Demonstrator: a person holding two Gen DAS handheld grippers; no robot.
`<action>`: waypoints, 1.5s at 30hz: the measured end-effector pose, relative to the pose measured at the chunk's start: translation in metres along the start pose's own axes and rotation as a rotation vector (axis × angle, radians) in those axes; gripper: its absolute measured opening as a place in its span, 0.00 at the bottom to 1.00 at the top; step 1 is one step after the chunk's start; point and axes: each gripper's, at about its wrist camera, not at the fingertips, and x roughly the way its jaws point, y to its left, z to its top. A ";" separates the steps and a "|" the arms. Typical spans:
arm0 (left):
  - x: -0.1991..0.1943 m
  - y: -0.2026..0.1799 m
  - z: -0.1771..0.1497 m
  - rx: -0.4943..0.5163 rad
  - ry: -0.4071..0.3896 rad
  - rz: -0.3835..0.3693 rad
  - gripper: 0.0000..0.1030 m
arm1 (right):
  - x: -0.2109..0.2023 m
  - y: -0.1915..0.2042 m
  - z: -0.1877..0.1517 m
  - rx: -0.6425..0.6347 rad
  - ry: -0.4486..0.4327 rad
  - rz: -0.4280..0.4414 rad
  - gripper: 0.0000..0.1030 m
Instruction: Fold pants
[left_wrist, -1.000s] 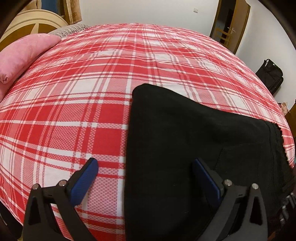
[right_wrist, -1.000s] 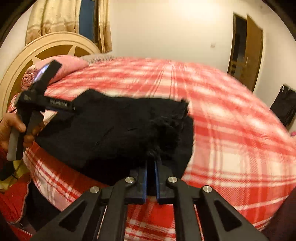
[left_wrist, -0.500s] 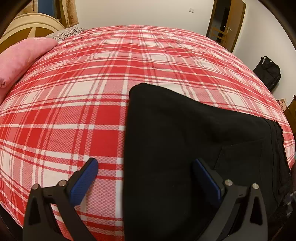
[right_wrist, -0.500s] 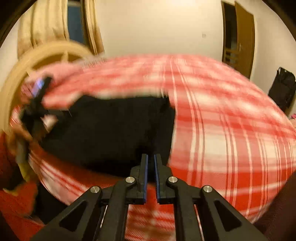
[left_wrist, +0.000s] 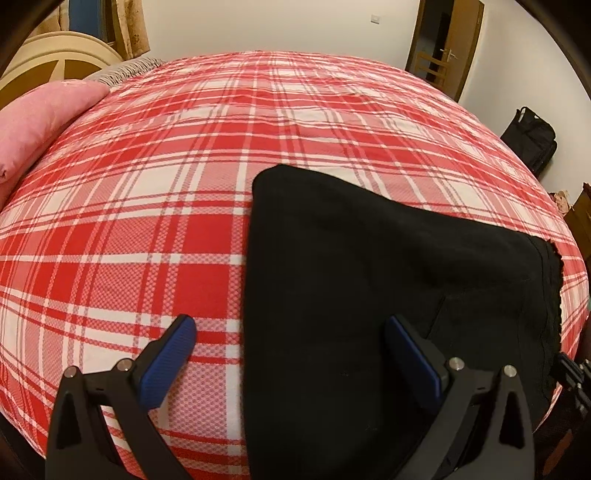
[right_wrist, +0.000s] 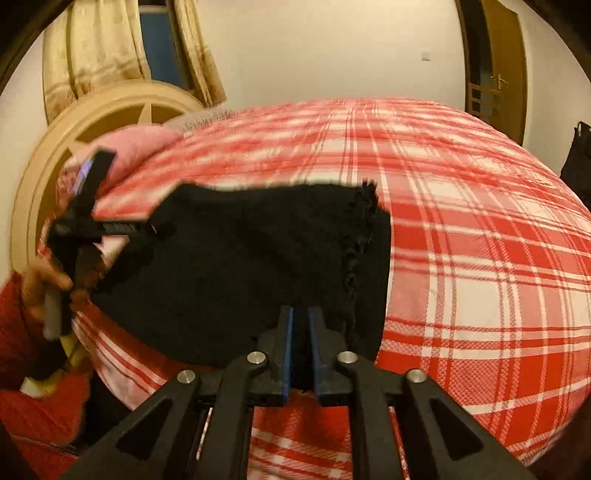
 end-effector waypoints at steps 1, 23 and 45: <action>0.000 0.000 0.001 -0.002 0.003 0.001 1.00 | -0.006 -0.002 0.004 0.027 -0.033 0.008 0.17; -0.003 -0.011 -0.007 -0.021 0.014 -0.031 1.00 | 0.055 -0.030 0.005 0.223 -0.061 -0.118 0.86; -0.023 -0.008 -0.010 -0.038 -0.058 -0.123 0.34 | 0.041 -0.009 0.010 0.157 -0.067 -0.089 0.35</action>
